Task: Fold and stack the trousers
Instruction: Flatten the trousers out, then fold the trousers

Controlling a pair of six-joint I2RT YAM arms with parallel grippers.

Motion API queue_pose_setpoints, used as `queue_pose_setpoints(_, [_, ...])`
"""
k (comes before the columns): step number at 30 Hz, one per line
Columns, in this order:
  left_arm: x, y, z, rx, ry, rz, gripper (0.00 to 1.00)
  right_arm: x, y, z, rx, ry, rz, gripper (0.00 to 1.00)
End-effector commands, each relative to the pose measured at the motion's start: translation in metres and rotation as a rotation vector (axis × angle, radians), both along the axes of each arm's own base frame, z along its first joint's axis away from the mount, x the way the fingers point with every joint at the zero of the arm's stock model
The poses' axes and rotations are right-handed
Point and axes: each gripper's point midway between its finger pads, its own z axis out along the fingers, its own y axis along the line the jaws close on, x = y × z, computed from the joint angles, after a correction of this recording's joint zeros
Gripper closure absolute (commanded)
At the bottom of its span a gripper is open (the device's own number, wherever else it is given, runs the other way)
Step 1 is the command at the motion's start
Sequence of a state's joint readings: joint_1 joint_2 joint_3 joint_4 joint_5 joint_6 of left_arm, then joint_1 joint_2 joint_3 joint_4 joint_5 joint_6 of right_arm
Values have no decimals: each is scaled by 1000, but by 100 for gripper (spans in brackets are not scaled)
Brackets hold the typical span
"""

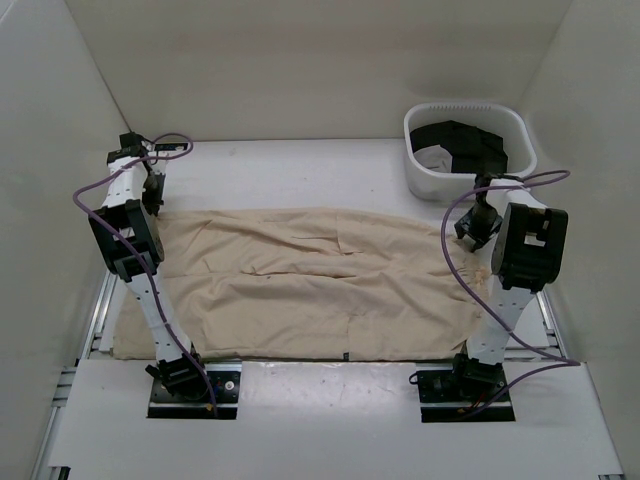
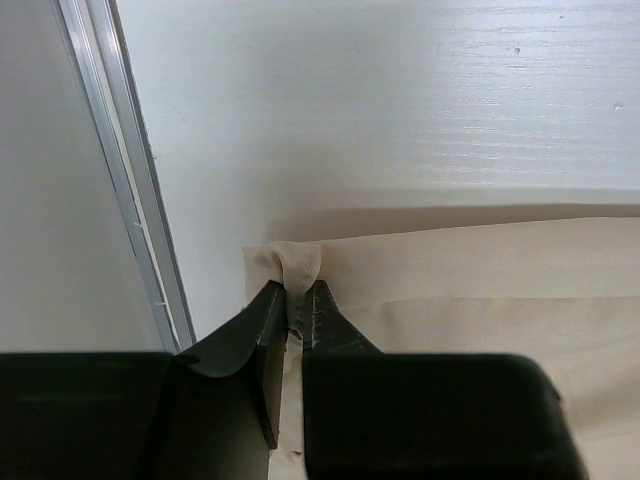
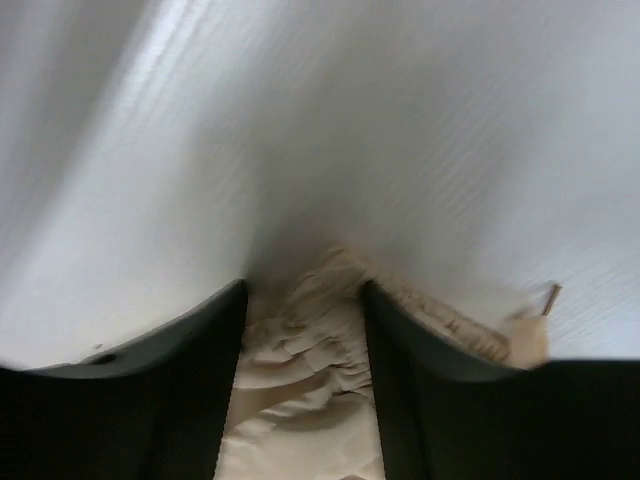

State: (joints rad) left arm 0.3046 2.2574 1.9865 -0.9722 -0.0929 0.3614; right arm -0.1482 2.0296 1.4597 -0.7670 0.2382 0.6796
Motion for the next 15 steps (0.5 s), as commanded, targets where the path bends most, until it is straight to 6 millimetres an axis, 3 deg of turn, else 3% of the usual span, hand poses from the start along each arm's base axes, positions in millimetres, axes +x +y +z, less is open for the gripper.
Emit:
queue_pose_setpoints(1, [3,4,24,22,-48,7,86,-21,5,-18,9,83,-13,47])
queue_pose_setpoints(2, [3,4,24,22,-49,7,86,-23,3,-23,-4,98,-15,61])
queue_pose_setpoints(4, [3,6,25,32,-45,12,86,-25,1,-28,-13,113,-16,78])
queue_pose_setpoints(5, [0,6,24,30,-36,12,86,-28,2,-28,-12,123,-16,94])
queue_pose_setpoints(6, [0,5,24,30,-36,12,86,-28,2,-28,-12,123,-16,100])
queue_pose_setpoints(8, [4,7,39,40,-70,12,86,-22,-1,-24,-23,106,-17,100])
queue_pose_setpoints(9, [4,7,39,40,-70,12,86,-22,-1,-17,-25,97,-17,100])
queue_pose_setpoints(11, [14,10,60,58,-127,13,86,-13,-6,4,-51,45,-21,100])
queue_pose_setpoints(15, [28,19,128,133,-271,4,86,-1,-24,59,-116,-86,-56,100])
